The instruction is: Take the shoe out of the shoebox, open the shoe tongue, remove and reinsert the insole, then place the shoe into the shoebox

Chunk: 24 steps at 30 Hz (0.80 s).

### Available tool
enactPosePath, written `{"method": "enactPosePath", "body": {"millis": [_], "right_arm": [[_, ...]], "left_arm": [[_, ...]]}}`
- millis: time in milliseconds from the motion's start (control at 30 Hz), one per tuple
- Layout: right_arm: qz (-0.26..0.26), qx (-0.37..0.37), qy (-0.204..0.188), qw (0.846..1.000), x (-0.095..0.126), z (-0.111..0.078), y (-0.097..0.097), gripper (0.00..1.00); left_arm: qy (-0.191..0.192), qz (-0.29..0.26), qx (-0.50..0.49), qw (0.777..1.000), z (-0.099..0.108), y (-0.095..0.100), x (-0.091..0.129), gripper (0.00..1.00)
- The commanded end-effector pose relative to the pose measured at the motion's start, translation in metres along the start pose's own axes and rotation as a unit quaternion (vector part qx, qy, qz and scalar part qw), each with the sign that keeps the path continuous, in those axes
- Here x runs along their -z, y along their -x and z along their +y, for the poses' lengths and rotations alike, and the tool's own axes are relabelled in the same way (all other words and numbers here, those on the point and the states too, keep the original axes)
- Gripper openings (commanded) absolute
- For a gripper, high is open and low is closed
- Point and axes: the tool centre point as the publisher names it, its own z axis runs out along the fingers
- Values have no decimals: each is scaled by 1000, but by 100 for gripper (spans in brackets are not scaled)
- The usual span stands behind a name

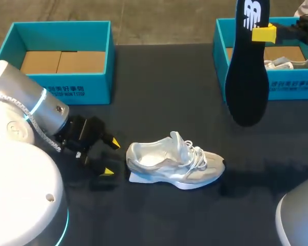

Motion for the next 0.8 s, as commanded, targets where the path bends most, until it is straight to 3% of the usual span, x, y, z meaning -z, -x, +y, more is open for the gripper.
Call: {"method": "enactPosePath", "body": {"millis": [33, 267, 633, 700, 767, 800], "right_arm": [[0, -1, -2, 1000, -1, 1, 1, 0], [0, -1, -2, 1000, -1, 1, 1, 0], [0, -1, -2, 1000, -1, 1, 1, 0], [0, -1, -2, 1000, -1, 1, 1, 0], [0, -1, -2, 1000, -1, 1, 1, 0], [0, -1, -2, 1000, -1, 1, 1, 0]], "left_arm": [[10, 0, 1, 1000, -2, -1, 1, 100], [55, 17, 13, 998, -18, 3, 6, 100], [139, -3, 7, 990, -22, 3, 12, 100], [162, -10, 8, 987, -23, 1, 13, 100], [215, -46, 9, 976, -24, 0, 13, 100], [215, -46, 9, 976, -24, 0, 13, 100]]}}
